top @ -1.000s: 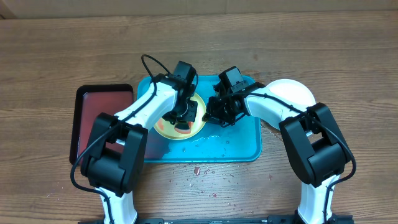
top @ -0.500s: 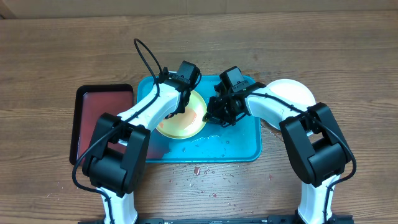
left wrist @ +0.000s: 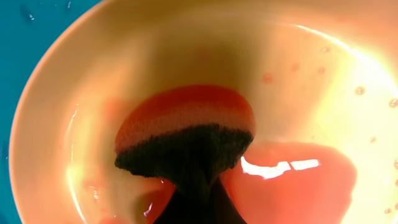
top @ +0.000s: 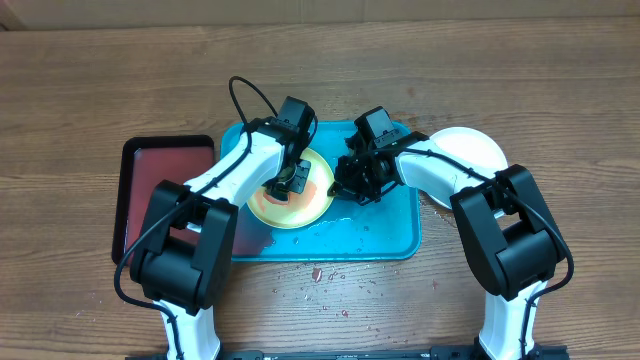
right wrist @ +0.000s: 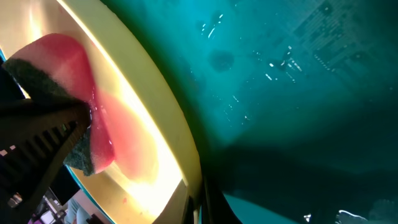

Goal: Clean dirty plates on tray and stack at the side
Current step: 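Scrub the yellow plate with the sponge while right gripper holds it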

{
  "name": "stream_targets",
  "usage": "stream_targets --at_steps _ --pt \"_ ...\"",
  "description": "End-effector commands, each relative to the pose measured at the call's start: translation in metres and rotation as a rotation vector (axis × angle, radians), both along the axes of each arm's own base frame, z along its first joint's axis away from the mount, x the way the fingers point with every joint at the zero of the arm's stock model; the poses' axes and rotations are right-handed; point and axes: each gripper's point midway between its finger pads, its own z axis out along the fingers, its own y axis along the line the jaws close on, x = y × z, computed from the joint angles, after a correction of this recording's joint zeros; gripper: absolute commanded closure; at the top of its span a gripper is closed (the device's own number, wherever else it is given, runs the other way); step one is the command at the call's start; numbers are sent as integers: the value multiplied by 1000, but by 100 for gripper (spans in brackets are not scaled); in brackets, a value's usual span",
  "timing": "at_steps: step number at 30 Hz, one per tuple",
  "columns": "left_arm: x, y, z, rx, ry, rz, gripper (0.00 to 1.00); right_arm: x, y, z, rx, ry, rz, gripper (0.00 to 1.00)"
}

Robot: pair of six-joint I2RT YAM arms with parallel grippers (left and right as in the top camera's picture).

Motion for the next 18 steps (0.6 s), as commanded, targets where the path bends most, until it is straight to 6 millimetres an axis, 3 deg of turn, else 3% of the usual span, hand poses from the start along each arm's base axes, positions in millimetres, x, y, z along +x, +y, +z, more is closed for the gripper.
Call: stream_targets --at_steps 1,12,18 --pt "-52 -10 -43 -67 233 -33 96 -7 -7 -15 -28 29 -2 96" --pt "-84 -2 -38 -49 371 27 96 -7 -7 -15 -27 27 -2 96" --pt "-68 -6 -41 -62 303 20 96 -7 -7 -15 -28 27 -2 96"
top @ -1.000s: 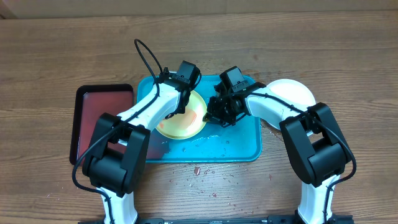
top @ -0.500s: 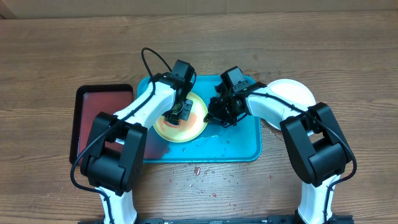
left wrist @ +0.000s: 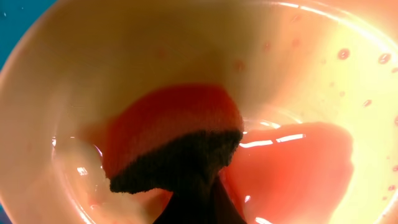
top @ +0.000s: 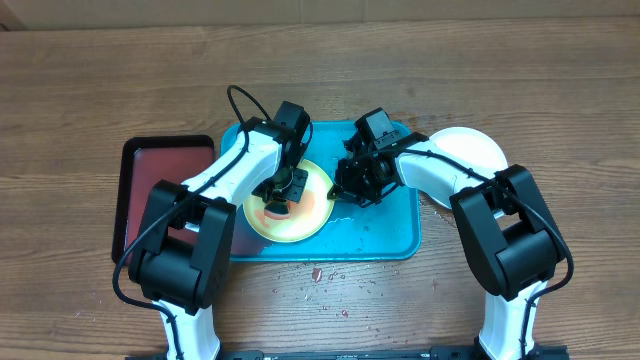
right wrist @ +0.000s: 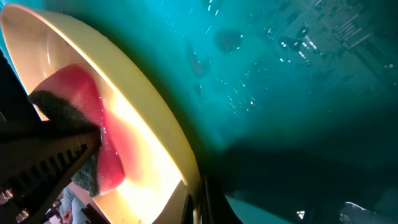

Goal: Clean dirty plates on tray and stack at the side
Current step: 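Scrub the yellow plate with the sponge while right gripper holds it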

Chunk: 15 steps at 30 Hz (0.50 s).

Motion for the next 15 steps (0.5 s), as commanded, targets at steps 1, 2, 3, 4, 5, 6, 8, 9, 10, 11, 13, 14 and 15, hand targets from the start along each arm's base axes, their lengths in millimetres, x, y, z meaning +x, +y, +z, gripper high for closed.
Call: stream_targets --at_steps 1,2,3,4,5,6,8,9,10,11,13,14,15 --pt "-34 -11 -39 -53 152 9 96 -1 -7 -15 -37 31 -43 96" --pt "-33 -12 -39 -57 148 9 96 -1 -7 -15 -38 31 -43 96" --pt "-33 -12 -39 -61 150 9 96 -1 -7 -15 -38 32 -43 96" --pt "-35 -13 -39 -67 160 3 96 -2 -7 -15 -39 34 -43 96" --pt "-39 -15 -38 -79 176 -7 96 -2 -8 -15 -41 33 -43 96" --pt "-44 -15 -37 -86 198 -13 96 -2 -8 -15 -41 33 -43 96" --pt "-54 -16 -35 -94 243 -14 96 -1 -7 -15 -40 30 -43 96" --pt "-59 -15 -34 -95 264 -11 96 -1 -7 -15 -40 30 -44 96" --pt "-63 -14 -32 -94 283 -8 96 -1 -7 -15 -40 29 -43 96" --pt "-67 -13 -31 -91 301 -6 96 -1 -7 -15 -40 29 -43 96" --pt "-75 -10 -29 -78 334 -2 96 -1 -7 -15 -39 29 -44 96" --pt "-77 -9 -28 -74 342 -1 96 -1 -7 -15 -40 29 -43 96" --pt "-79 -9 -28 -71 351 0 96 -1 -7 -15 -40 29 -43 96"
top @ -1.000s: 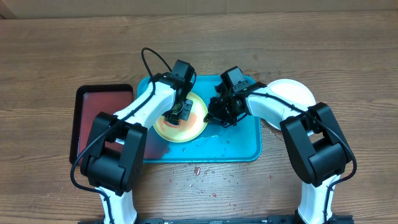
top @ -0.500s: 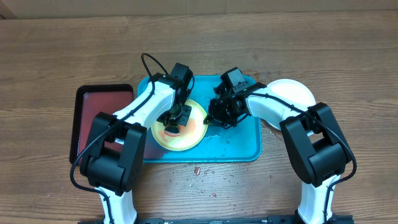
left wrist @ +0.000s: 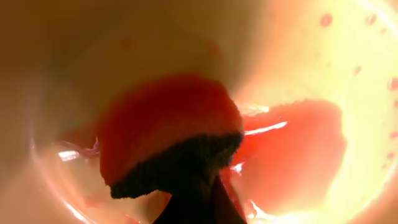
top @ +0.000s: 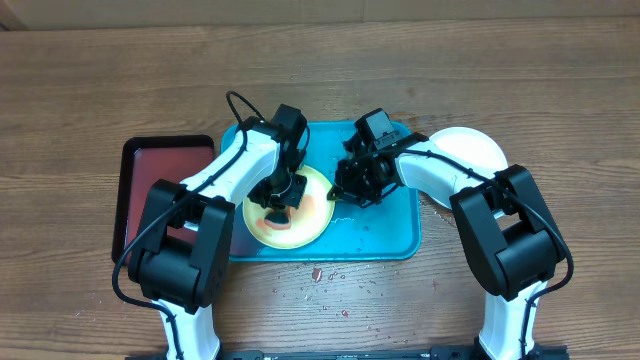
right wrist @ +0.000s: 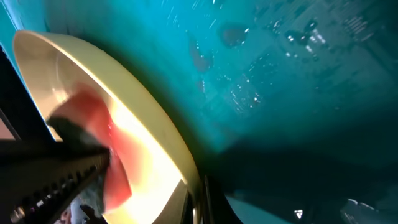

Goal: Clean dirty plates on tray and stack at the side

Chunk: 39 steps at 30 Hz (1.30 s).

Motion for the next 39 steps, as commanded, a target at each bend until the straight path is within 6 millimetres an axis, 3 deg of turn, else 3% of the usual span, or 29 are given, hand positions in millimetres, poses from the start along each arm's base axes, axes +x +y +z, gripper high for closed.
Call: stream_targets --at_steps 1,9,13,16,21,27,31,34,39 --pt "-56 -8 -29 -38 241 -10 96 1 -7 -15 -43 32 -56 96" --pt "-54 -8 -30 -36 231 -11 96 1 -7 -15 -43 32 -56 96" --pt "-41 -12 -30 -49 184 -15 96 1 -7 -15 -43 32 -56 96" --pt "-22 -17 -20 -50 134 -18 96 1 -7 -15 -43 32 -57 96" --pt "33 -20 26 2 -27 -14 96 1 -7 -15 -43 32 -57 96" --pt "103 -27 112 -32 -267 13 96 2 -7 -13 -40 24 -56 96" --pt "127 -19 156 -67 -364 77 96 5 -8 -1 -38 -26 -28 96" --pt "134 -7 169 -76 -385 145 96 11 -20 16 -105 -95 -48 96" --pt "128 10 163 -69 -330 220 96 20 -50 65 -257 -275 -85 96"
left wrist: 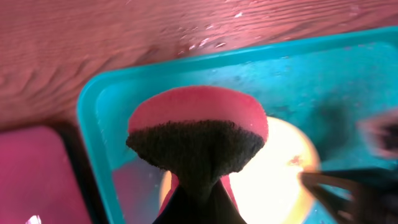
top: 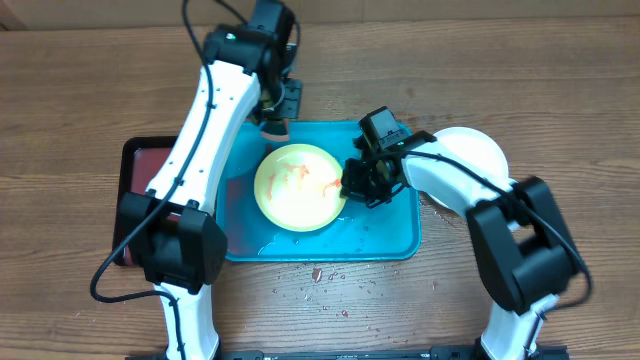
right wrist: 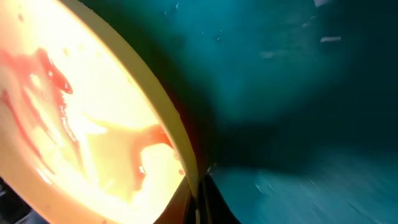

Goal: Clean dirty plates on tray and stack at the side

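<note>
A yellow plate [top: 298, 186] with red smears lies on the teal tray [top: 395, 236]; its inside fills the left of the right wrist view [right wrist: 74, 130]. My right gripper [top: 350, 186] is shut on the plate's right rim [right wrist: 186, 163]. My left gripper [top: 272, 112] is raised over the tray's far left corner, shut on a sponge [left wrist: 198, 127] with a red top and a dark scouring side. The plate [left wrist: 273, 168] shows below the sponge in the left wrist view.
A white plate [top: 470, 152] sits on the table right of the tray. A dark red tray [top: 140, 190] lies left of the teal one. Red crumbs [top: 335, 275] dot the wood in front of the tray.
My left gripper has gone from pressing the sponge into the plate to holding it up over the tray's far left corner. The plate now sits uncovered, still smeared red. The right gripper keeps its hold.
At each earlier moment my left gripper pressed the sponge into the yellow plate at a slightly different spot, while the right gripper held the rim. The plate shifted a little on the tray. Now the sponge is off the plate and raised.
</note>
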{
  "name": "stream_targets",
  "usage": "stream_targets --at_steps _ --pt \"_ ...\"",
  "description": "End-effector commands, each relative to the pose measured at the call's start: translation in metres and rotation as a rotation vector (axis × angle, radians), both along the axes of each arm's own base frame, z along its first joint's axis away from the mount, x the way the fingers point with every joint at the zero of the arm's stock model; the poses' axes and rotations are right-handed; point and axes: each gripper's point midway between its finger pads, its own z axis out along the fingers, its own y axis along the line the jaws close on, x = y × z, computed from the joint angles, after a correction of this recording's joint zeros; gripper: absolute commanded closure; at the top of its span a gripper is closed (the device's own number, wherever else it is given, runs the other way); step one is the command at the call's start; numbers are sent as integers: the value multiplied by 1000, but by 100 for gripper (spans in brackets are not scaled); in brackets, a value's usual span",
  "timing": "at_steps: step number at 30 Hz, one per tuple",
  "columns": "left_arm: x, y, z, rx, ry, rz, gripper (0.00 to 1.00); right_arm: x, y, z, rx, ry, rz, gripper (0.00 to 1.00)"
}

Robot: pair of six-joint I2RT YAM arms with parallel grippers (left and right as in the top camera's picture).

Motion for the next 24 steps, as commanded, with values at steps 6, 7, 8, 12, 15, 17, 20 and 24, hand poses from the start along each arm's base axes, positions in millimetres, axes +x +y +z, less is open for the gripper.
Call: stream_targets --at_steps 6,7,8,12,15,17,20,24 --pt "-5 12 -5 0 43 71 96 17 -55 95 -339 -414 -43 96" --pt "-5 12 -6 1 46 71 96 16 -62 102 -391 -445 -51 96" --pt "-5 12 -7 1 48 71 95 15 -68 108 -441 -474 -57 96" --pt "-8 13 -13 5 63 75 96 6 -83 127 -621 -573 -57 96" --pt "-12 13 -21 8 85 74 96 1 -89 135 -731 -627 -46 96" --pt "-14 14 -27 12 99 74 96 -2 -93 140 -797 -659 -59 96" --pt "-18 15 -34 16 118 74 96 -5 -96 150 -881 -715 -56 96" --pt "-23 16 -45 24 142 74 96 -6 -97 164 -971 -799 -60 96"
